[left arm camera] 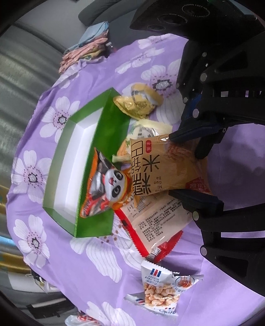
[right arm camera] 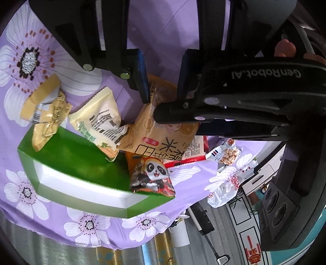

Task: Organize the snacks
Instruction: 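Grasp the yellow rice-cracker bag with the left gripper and lift, then carry the rice-cracker bag into the box and open the left gripper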

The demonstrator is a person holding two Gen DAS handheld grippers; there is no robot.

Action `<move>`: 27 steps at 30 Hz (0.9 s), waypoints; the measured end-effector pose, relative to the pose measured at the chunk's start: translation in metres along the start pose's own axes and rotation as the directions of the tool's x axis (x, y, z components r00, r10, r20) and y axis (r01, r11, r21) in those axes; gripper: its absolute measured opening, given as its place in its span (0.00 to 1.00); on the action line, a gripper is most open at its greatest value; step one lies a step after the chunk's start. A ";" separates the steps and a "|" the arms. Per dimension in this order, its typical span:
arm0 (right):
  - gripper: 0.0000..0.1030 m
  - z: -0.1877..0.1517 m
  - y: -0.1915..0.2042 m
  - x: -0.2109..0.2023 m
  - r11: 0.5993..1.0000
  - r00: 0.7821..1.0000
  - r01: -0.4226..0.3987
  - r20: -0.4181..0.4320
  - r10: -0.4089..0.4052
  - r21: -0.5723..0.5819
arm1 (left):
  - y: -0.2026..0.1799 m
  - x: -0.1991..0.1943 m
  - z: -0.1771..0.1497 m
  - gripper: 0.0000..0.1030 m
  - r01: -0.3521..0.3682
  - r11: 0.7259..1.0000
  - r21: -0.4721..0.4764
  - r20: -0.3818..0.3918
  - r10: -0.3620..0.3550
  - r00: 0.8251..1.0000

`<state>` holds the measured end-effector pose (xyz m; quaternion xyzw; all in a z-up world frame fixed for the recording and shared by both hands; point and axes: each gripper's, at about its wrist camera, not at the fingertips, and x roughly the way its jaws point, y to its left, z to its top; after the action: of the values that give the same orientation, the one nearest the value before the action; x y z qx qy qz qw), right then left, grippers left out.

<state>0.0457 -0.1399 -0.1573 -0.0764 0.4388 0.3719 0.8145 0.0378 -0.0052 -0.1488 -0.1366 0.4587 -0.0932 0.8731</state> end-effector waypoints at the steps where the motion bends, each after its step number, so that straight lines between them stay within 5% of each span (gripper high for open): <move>1: 0.27 0.001 0.002 -0.003 1.000 1.000 0.006 0.003 -0.006 0.001 | -0.001 -0.003 0.001 0.45 0.005 1.000 0.002 0.004 -0.005 1.000; 27: 0.27 0.019 0.005 -0.063 0.999 0.985 0.051 0.163 -0.050 -0.001 | -0.035 -0.042 0.029 0.45 0.040 0.997 0.068 0.093 -0.047 0.995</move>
<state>0.0332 -0.1618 -0.0959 -0.0590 0.3678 0.3573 0.8565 0.0366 -0.0213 -0.0893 -0.1220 0.4106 -0.1208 0.8955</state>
